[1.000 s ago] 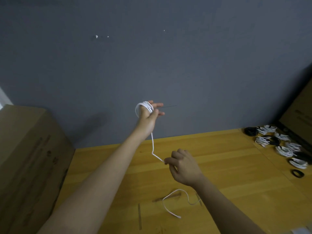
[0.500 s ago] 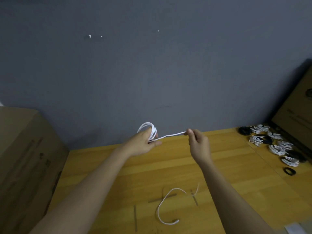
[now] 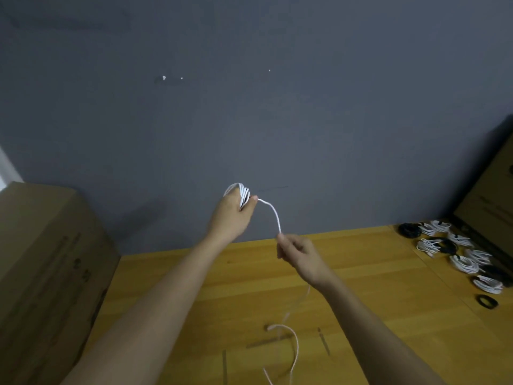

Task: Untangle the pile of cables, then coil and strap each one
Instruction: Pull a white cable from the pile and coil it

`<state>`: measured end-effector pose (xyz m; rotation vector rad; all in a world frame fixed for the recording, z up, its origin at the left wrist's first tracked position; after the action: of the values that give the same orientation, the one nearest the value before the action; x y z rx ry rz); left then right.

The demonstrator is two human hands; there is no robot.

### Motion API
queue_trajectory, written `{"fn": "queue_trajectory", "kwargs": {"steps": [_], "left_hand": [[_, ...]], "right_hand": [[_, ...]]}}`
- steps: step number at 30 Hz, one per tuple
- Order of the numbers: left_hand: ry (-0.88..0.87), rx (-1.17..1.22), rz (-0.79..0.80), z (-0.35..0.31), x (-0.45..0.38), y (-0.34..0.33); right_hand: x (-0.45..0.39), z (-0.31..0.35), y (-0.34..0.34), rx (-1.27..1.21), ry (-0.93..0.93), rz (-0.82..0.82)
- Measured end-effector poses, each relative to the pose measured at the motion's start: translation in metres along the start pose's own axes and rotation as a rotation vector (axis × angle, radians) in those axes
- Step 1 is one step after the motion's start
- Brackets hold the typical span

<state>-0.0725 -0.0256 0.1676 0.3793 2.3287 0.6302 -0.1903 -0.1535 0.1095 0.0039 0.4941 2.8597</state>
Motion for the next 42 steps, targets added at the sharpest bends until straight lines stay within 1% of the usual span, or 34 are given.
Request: {"fn": "queue_trajectory", "kwargs": {"steps": [2,3,4,5,6,8,9,11,13,14,16,18,19,21,22,24,25,26,27,28,29,31,32,33,35,37,38,40,42], "left_hand": [[-0.051,-0.126,0.002,0.004,0.002,0.0],[-0.075,-0.171,0.011,0.006,0.003,0.0],[-0.091,-0.205,0.032,0.009,0.004,0.0],[-0.094,-0.222,0.075,0.011,0.005,0.0],[-0.098,-0.21,0.14,0.013,0.005,-0.002],[-0.136,-0.118,0.328,0.006,0.009,-0.009],[-0.154,-0.065,0.423,-0.002,0.013,-0.014],[-0.134,0.117,0.554,-0.017,0.022,-0.021],[-0.064,0.43,0.6,-0.031,0.03,-0.024],[-0.041,0.561,0.582,-0.037,0.031,-0.023],[-0.022,0.716,0.486,-0.042,0.027,-0.015],[-0.007,0.767,0.355,-0.038,0.019,-0.006],[0.008,0.764,0.296,-0.033,0.016,-0.002],[0.066,0.746,0.196,-0.02,0.013,0.002],[0.111,0.738,0.16,-0.012,0.013,0.002],[0.216,0.702,0.117,0.001,0.016,-0.001],[0.261,0.669,0.109,0.006,0.018,-0.003],[0.293,0.633,0.111,0.01,0.021,-0.005],[0.309,0.601,0.124,0.012,0.024,-0.007],[0.306,0.575,0.149,0.012,0.027,-0.008],[0.287,0.559,0.191,0.011,0.031,-0.01],[0.219,0.577,0.294,0.001,0.039,-0.014],[0.186,0.618,0.345,-0.006,0.044,-0.016],[0.166,0.678,0.39,-0.014,0.048,-0.019],[0.158,0.827,0.446,-0.03,0.055,-0.022],[0.163,0.96,0.465,-0.042,0.058,-0.021],[0.167,1.019,0.457,-0.047,0.058,-0.02],[0.171,1.109,0.403,-0.05,0.053,-0.017],[0.168,1.166,0.296,-0.047,0.047,-0.016]], "right_hand": [[0.002,0.005,0.004,0.081,0.016,0.05],[0.0,0.007,0.013,0.13,0.007,0.036],[-0.005,0.009,0.026,0.203,0.003,-0.027],[-0.01,0.012,0.042,0.302,0.003,-0.133],[-0.014,0.016,0.058,0.413,0.001,-0.256],[-0.021,0.027,0.084,0.554,0.005,-0.463],[-0.025,0.034,0.091,0.586,0.037,-0.525],[-0.036,0.044,0.092,0.619,0.116,-0.573],[-0.045,0.047,0.084,0.59,0.126,-0.522],[-0.047,0.044,0.078,0.529,0.119,-0.465],[-0.045,0.028,0.06,0.346,0.05,-0.291],[-0.036,0.009,0.036,0.234,-0.05,-0.109],[-0.03,0.002,0.025,0.204,-0.069,-0.051],[-0.018,-0.002,0.011,0.201,-0.041,-0.005],[-0.011,0.001,0.007,0.275,0.01,-0.011],[0.002,0.013,0.002,0.556,0.165,-0.042],[0.009,0.021,0.002,0.678,0.248,-0.068],[0.013,0.03,0.005,0.737,0.315,-0.111],[0.016,0.039,0.012,0.744,0.368,-0.179],[0.017,0.048,0.023,0.727,0.414,-0.284],[0.016,0.057,0.037,0.7,0.447,-0.422],[0.008,0.067,0.069,0.62,0.435,-0.698],[0.001,0.068,0.082,0.556,0.377,-0.766],[-0.007,0.066,0.091,0.48,0.303,-0.779],[-0.024,0.056,0.095,0.36,0.177,-0.739],[-0.038,0.043,0.083,0.336,0.095,-0.661],[-0.045,0.034,0.071,0.325,0.053,-0.577],[-0.05,0.013,0.036,0.303,-0.015,-0.35],[-0.043,-0.008,0.0,0.294,-0.03,-0.16]]}}
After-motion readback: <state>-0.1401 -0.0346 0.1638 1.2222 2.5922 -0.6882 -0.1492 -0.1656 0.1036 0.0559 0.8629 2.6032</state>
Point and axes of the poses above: each hand's wrist, its own x-axis away from the middle knuckle, its own y-axis out of the back of the hand, z = x × y, the point moved 5 cm from there along -x, towards the middle knuckle, and after that the axes turned 10 degrees about -y, right-handed, at the moved point
